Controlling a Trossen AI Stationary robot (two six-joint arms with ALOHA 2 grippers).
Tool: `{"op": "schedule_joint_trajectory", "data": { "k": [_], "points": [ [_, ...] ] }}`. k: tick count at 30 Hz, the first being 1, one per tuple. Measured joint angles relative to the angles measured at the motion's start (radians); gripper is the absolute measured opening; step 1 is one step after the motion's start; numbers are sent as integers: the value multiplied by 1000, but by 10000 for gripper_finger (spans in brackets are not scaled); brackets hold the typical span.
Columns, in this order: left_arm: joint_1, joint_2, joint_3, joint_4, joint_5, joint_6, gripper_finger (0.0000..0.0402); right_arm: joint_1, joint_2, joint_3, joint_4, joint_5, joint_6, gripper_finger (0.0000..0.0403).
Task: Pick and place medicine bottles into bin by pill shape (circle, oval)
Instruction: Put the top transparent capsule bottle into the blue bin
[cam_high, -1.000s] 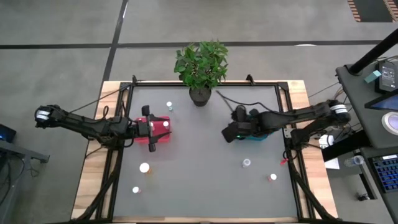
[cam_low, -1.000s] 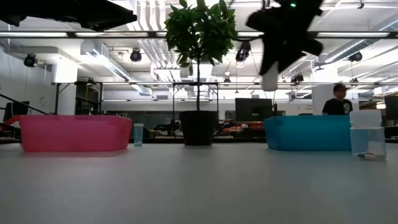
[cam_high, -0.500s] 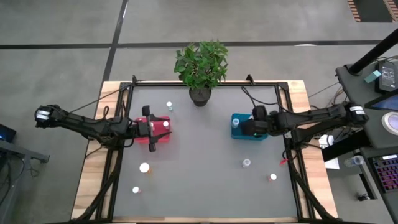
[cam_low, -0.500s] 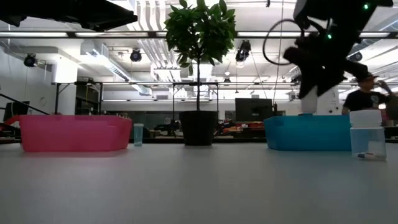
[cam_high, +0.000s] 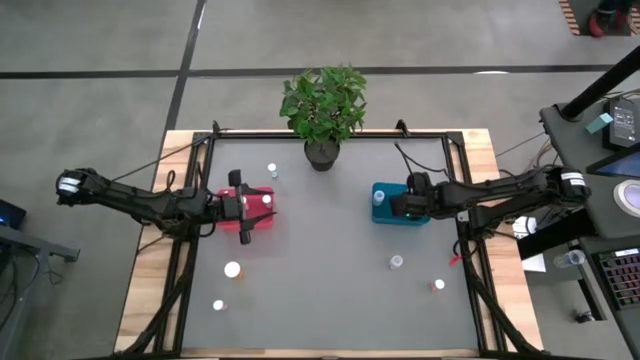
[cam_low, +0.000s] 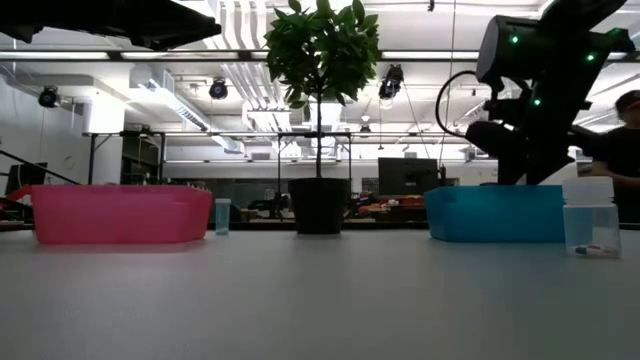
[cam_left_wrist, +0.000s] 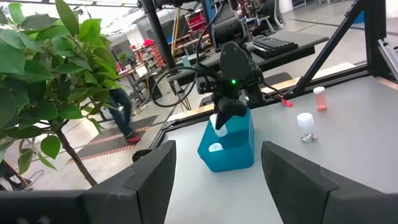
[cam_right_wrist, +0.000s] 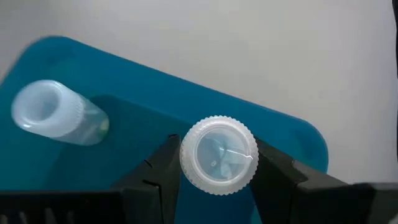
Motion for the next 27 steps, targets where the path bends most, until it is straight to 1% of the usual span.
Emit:
{"op": "schedule_joint_trajectory", "data": {
  "k": [15, 24, 27],
  "points": [
    [0, 0, 0, 0, 0, 0, 217, -15, 106, -6, 20, 26, -1, 146],
    [0, 0, 0, 0, 0, 0, 217, -21, 114, -6, 20, 26, 0, 146],
    [0, 0, 0, 0, 0, 0, 217, -21, 114, -6, 21, 25, 6, 155]
  ]
}}
